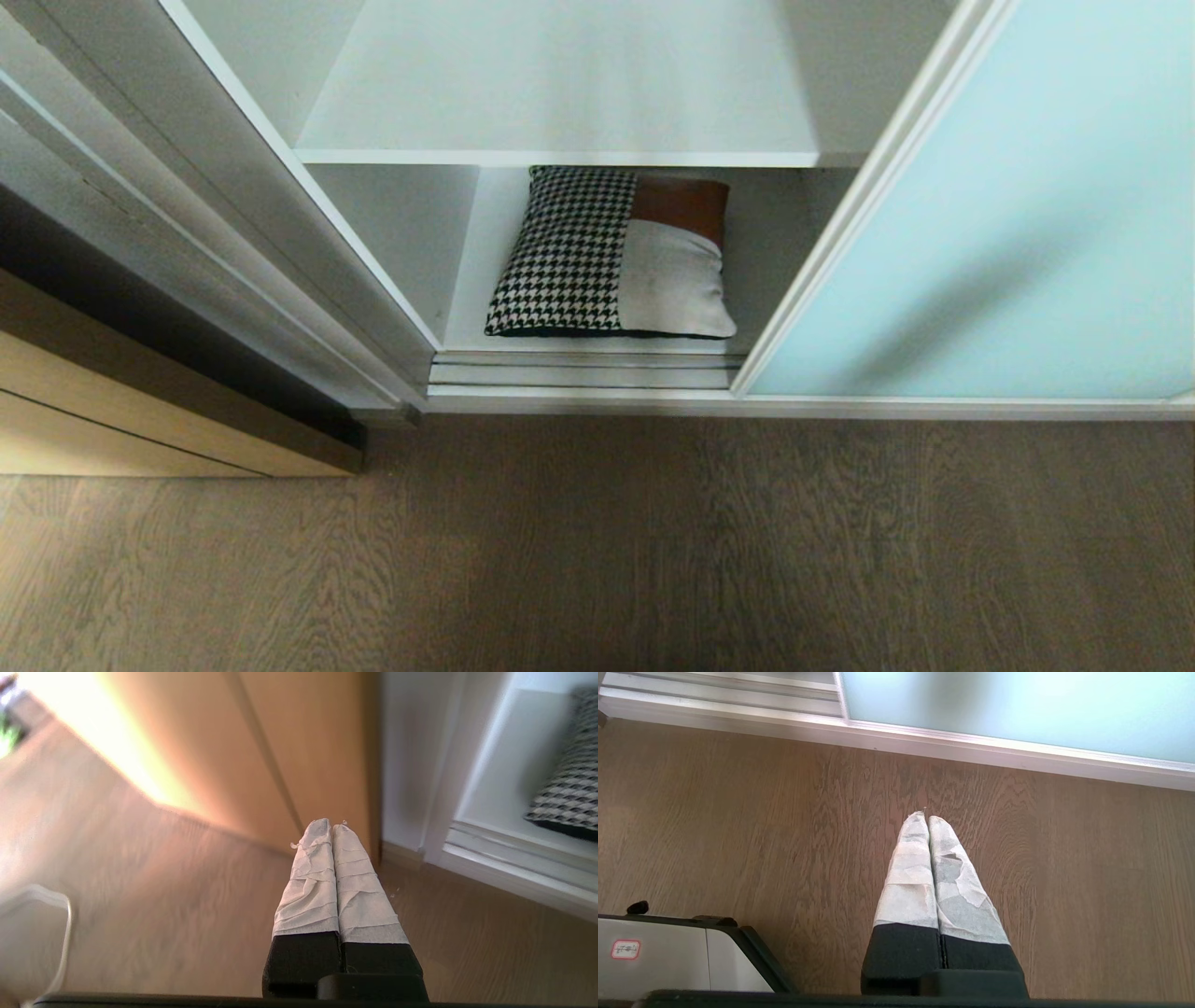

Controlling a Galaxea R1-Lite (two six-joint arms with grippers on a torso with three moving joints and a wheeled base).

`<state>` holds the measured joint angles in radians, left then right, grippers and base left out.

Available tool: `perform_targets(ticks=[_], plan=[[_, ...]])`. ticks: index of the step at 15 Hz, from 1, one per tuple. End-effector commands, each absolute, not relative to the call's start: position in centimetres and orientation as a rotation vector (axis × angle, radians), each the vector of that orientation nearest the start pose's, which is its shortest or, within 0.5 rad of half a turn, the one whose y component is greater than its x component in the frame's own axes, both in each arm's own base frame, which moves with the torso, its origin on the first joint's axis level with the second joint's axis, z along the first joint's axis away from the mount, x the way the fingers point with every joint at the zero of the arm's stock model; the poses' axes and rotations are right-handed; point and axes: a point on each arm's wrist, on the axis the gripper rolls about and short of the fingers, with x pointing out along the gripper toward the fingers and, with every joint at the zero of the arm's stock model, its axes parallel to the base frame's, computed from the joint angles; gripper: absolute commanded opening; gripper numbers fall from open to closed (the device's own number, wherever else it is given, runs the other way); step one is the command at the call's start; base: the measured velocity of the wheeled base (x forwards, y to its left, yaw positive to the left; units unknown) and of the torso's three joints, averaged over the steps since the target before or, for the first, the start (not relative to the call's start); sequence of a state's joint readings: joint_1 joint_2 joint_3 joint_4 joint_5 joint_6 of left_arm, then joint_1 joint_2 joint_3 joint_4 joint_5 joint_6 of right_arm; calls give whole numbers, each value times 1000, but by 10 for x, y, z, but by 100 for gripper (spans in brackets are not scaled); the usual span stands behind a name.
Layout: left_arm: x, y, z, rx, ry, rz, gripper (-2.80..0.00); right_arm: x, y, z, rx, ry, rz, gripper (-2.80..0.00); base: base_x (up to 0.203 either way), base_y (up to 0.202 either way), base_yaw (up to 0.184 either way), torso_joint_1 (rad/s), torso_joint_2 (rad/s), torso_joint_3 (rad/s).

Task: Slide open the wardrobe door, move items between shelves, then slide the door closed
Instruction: Open the door

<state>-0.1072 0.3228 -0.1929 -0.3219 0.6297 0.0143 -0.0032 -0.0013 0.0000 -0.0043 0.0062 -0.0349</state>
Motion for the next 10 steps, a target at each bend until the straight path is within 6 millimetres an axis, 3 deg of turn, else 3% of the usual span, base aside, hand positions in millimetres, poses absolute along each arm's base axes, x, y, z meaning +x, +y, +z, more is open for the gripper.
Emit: perform_targets(ticks=[1, 4, 7, 10], plan=[[-3, 14, 134, -46, -122, 528, -280, -23, 0, 76, -36, -6, 3, -280, 0, 0, 0, 0, 0, 0], [-8, 13, 135, -20, -127, 594, -280, -23, 0, 76, -35, -6, 4, -280, 0, 0, 0, 0, 0, 0], [-15, 11, 110, 0, -141, 566, -280, -23, 0, 76, -35, -6, 3, -280, 0, 0, 0, 0, 0, 0], [-26, 5, 90, 11, -86, 284, -280, -23, 0, 76, -35, -6, 3, -280, 0, 0, 0, 0, 0, 0]])
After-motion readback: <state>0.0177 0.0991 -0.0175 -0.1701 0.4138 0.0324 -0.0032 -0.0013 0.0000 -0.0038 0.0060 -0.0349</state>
